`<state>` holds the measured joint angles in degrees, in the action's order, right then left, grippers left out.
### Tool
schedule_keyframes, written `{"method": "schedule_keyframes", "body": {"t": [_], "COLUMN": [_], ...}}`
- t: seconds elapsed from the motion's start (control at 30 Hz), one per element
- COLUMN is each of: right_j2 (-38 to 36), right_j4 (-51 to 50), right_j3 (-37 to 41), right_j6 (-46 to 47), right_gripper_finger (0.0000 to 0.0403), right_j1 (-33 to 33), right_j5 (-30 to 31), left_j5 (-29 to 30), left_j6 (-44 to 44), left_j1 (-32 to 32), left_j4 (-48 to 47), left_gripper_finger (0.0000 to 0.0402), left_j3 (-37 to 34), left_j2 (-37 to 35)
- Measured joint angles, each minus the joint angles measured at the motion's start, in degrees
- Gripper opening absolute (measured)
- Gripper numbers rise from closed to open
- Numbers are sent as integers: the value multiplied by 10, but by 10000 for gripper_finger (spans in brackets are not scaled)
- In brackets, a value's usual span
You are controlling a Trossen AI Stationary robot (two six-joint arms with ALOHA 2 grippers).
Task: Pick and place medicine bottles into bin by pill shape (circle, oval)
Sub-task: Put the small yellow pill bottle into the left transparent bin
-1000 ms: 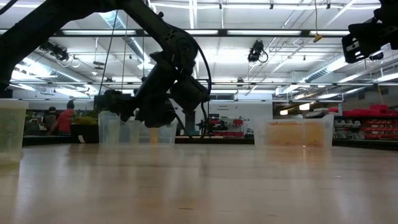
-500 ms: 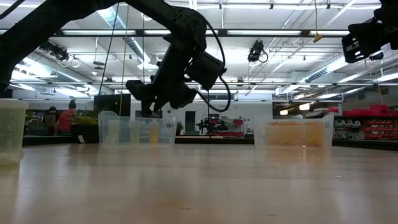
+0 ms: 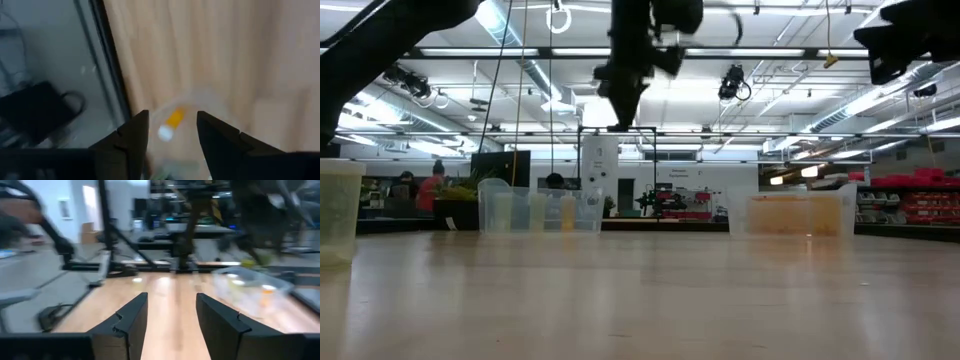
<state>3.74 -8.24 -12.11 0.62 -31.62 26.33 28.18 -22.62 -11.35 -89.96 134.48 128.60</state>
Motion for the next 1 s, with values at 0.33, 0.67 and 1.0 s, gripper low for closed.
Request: {"method": "schedule_keyframes", "body": {"t": [0.33,0.67,1.0], "right_j2": [1,-4,-5], "right_j4": [-27,-39,-8], "right_j3": [0,0,29], "right_j6": [-28,-35,5], "right_gripper_finger": [158,141,103], "right_j1": [0,0,0], "right_j5": [114,114,61], "left_j5": [-123,-156,-104], "left_j6": [125,206,287], "left_j1": [37,112,212], "left_j4": [48,77,90], "left_gripper_finger": [156,121,88], "left_j3": [-32,-32,-94], "left_j2": [-85,-139,-186]}}
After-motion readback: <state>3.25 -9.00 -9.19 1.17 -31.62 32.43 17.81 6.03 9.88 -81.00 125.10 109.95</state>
